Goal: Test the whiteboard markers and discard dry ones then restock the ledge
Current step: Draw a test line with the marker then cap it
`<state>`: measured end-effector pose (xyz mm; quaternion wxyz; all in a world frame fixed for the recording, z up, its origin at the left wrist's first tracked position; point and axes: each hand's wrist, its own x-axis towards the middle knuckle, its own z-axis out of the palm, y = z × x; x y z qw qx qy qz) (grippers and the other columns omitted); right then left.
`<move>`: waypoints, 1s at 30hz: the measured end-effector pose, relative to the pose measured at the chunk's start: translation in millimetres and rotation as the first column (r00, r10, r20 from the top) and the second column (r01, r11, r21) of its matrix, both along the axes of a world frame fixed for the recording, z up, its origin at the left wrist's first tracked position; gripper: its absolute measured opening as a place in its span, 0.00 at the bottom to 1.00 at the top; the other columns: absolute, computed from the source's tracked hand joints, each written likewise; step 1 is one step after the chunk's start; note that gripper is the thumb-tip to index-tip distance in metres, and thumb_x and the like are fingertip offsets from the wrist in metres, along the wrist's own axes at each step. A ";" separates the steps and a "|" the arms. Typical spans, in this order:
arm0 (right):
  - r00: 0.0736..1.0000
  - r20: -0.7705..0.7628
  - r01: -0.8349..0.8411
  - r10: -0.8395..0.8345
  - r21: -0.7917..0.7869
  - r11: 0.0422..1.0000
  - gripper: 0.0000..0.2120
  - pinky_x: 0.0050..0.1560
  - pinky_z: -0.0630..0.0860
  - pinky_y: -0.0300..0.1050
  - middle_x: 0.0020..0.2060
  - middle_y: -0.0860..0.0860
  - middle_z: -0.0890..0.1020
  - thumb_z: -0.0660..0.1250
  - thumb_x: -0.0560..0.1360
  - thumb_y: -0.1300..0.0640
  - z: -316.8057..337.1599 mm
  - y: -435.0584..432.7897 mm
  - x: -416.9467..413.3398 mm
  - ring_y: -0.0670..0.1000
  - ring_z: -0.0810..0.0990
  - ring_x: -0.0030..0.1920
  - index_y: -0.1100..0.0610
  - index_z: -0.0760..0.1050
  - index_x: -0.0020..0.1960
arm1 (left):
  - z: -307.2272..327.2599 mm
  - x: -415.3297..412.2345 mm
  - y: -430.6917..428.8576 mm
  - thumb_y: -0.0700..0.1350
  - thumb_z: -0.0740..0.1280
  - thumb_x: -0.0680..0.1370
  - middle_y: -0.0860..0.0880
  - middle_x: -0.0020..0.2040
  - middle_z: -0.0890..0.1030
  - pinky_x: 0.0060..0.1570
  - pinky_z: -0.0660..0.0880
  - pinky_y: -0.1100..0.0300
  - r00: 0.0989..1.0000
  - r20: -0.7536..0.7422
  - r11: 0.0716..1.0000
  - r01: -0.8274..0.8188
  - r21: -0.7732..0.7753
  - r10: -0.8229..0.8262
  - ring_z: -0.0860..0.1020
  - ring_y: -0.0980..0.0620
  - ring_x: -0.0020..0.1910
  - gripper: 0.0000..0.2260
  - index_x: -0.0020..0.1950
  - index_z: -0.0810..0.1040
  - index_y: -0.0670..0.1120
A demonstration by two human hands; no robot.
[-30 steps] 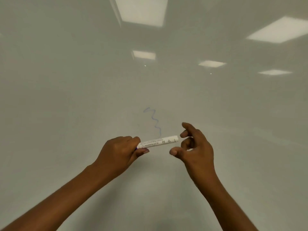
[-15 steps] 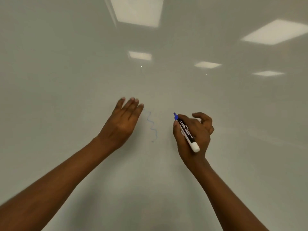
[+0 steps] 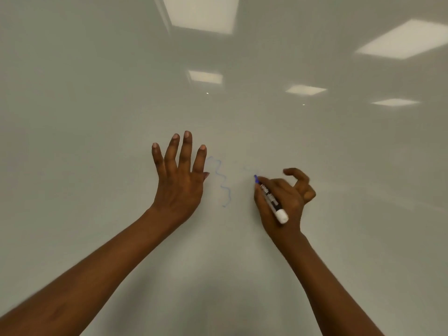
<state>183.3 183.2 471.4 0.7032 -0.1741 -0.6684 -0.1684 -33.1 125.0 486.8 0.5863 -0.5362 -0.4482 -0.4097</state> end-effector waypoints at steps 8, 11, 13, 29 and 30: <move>1.000 0.020 -0.002 0.004 -0.121 0.993 0.05 0.56 0.58 0.51 0.33 0.43 0.81 0.69 0.73 0.55 -52.3 5.3 22.3 0.55 0.74 0.59 0.55 0.83 0.44 | -23.9 11.0 4.6 0.40 0.63 0.80 0.31 0.66 0.71 0.65 0.59 0.30 0.997 -0.066 0.999 0.042 -0.025 -0.043 0.64 0.30 0.68 0.17 0.66 0.66 0.36; 0.999 0.026 0.049 -0.046 -0.121 0.991 0.06 0.56 0.58 0.50 0.34 0.44 0.81 0.69 0.73 0.55 -74.3 5.8 30.6 0.55 0.75 0.58 0.56 0.83 0.43 | -37.9 15.2 3.1 0.41 0.64 0.80 0.33 0.62 0.76 0.64 0.60 0.30 0.995 -0.057 0.997 0.077 -0.027 -0.079 0.66 0.32 0.66 0.12 0.61 0.68 0.37; 0.996 0.052 0.082 -0.075 -0.160 0.984 0.07 0.55 0.58 0.50 0.34 0.43 0.81 0.68 0.73 0.54 -86.2 2.0 34.1 0.55 0.75 0.57 0.55 0.83 0.43 | -49.3 19.3 0.0 0.42 0.64 0.80 0.35 0.54 0.80 0.64 0.61 0.30 0.991 -0.051 0.992 0.122 -0.026 -0.124 0.69 0.34 0.65 0.10 0.58 0.69 0.38; 0.854 -0.029 -0.424 0.519 -0.615 0.664 0.10 0.48 0.76 0.58 0.42 0.33 0.80 0.68 0.68 0.42 -84.0 -94.7 14.3 0.47 0.73 0.59 0.29 0.78 0.47 | -114.0 58.5 -33.9 0.55 0.53 0.83 0.50 0.25 0.75 0.25 0.70 0.66 0.922 0.249 0.897 0.358 -0.261 -0.295 0.69 0.56 0.21 0.23 0.49 0.79 0.39; 0.848 -0.026 -0.427 0.529 -0.624 0.654 0.10 0.48 0.76 0.59 0.43 0.32 0.80 0.68 0.68 0.42 -85.6 -95.1 13.7 0.48 0.73 0.58 0.29 0.78 0.47 | -114.3 60.3 -36.7 0.55 0.52 0.83 0.49 0.26 0.76 0.25 0.69 0.67 0.913 0.258 0.884 0.381 -0.270 -0.315 0.69 0.57 0.21 0.24 0.47 0.79 0.39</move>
